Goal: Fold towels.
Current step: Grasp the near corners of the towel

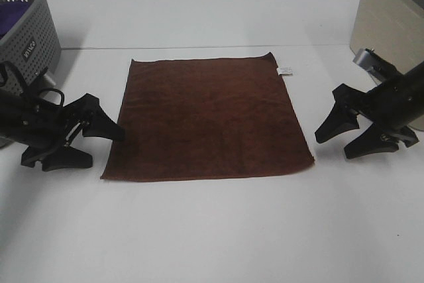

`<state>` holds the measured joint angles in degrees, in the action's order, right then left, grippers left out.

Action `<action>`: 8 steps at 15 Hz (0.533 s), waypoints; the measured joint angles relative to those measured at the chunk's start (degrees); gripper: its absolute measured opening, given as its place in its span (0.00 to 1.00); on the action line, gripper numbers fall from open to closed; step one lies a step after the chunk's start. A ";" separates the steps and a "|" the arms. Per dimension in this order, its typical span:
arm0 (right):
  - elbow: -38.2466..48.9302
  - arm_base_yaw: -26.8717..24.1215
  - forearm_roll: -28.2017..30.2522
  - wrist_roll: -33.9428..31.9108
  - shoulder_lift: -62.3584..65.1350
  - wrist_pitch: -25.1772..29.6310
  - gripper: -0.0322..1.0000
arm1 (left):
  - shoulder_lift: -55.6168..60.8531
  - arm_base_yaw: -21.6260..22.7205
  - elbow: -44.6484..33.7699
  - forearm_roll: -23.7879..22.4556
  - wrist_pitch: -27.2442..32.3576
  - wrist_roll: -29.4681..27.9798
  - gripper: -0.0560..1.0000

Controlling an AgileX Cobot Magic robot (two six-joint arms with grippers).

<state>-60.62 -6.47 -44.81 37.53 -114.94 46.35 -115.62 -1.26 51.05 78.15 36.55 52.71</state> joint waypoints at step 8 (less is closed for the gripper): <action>-3.32 7.33 -9.40 2.81 -7.73 2.92 0.63 | -2.86 -4.47 0.46 5.50 3.09 1.95 0.73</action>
<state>-63.94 0.86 -54.20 40.34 -122.67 49.27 -118.49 -5.73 51.51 83.65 39.65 54.66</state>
